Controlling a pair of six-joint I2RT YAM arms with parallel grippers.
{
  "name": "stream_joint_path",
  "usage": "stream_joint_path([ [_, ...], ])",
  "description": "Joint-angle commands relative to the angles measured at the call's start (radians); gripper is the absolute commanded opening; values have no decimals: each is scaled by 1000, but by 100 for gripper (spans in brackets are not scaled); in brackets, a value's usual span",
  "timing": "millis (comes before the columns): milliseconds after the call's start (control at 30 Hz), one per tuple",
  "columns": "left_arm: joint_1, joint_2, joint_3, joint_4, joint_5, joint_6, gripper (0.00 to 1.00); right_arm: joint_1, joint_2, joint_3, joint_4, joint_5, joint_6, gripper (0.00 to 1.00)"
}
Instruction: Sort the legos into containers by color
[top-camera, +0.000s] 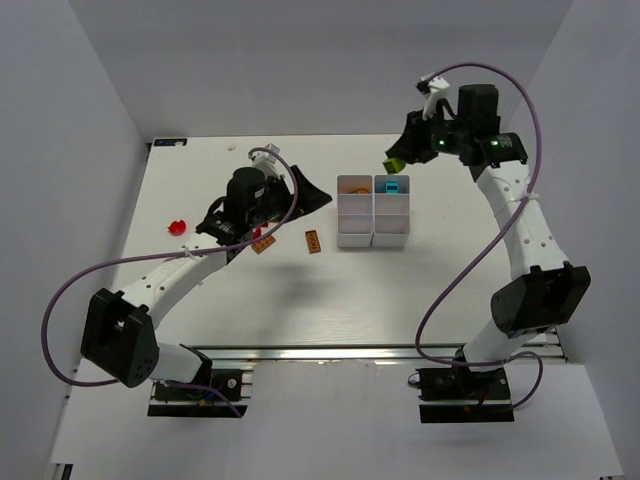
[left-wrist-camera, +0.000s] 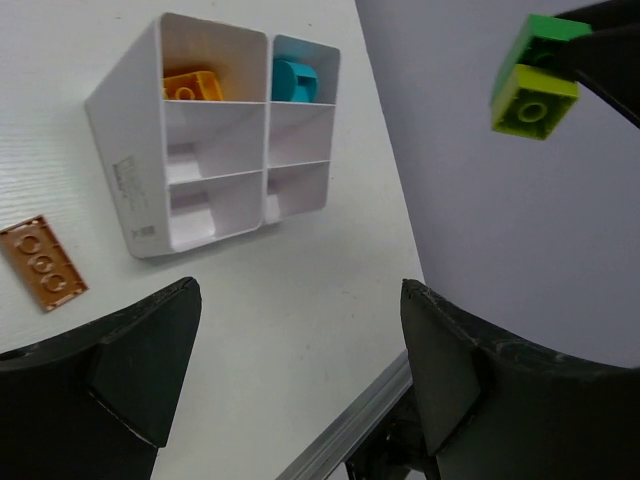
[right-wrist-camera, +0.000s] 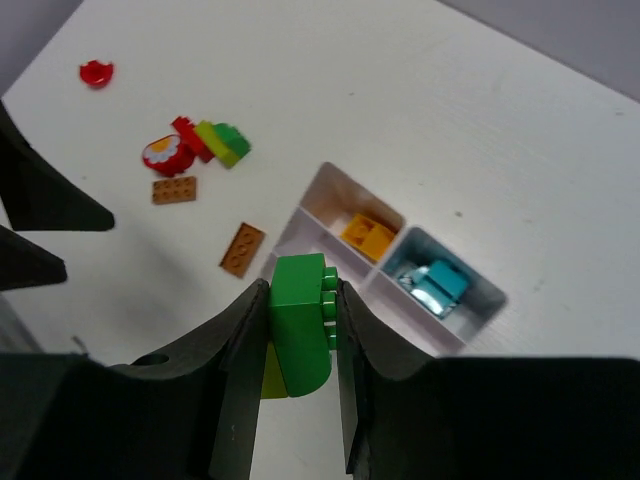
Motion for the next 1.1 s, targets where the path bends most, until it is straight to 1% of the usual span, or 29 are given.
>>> stream_joint_path([
  [0, -45, -4, 47, 68, -39, 20, 90, 47, 43, 13, 0, -10, 95, 0],
  [33, -65, -6, 51, 76, -55, 21, 90, 81, 57, 23, -11, 1, 153, 0],
  [100, -82, -8, 51, 87, -94, 24, 91, 115, 64, 49, -37, 35, 187, 0],
  [133, -100, -6, 54, 90, -110, 23, 91, 156, 67, 55, -44, 68, 208, 0],
  [167, -105, 0, 56, 96, -134, 15, 91, 194, 69, 58, -52, 85, 213, 0],
  [200, -111, 3, 57, 96, -135, 12, 91, 195, 66, 58, -55, 107, 215, 0],
  [233, -120, 9, 61, 96, -163, 6, 91, 230, 63, 55, -55, 130, 218, 0],
  [367, -140, 45, 97, 81, -237, -16, 91, 288, 63, 56, -55, 220, 244, 0],
  [433, -147, 61, 105, 87, -243, -28, 90, 305, 69, 61, -57, 236, 253, 0],
  [467, -147, 65, 107, 90, -278, -40, 89, 308, 69, 63, -58, 239, 261, 0],
  [500, -148, 68, 105, 97, -285, -45, 88, 311, 72, 61, -58, 236, 264, 0],
  [633, -148, 84, 104, 116, -293, -60, 78, 322, 68, 53, -54, 240, 265, 0],
  [733, -148, 85, 104, 122, -286, -66, 75, 327, 63, 47, -45, 249, 264, 0],
  [933, -148, 88, 94, 177, -259, -80, 75, 334, 61, 37, -43, 256, 264, 0],
  [967, -148, 89, 94, 192, -225, -82, 75, 336, 60, 33, -40, 259, 264, 0],
  [1067, -148, 92, 85, 214, -201, -92, 75, 336, 61, 26, -38, 268, 261, 0],
])
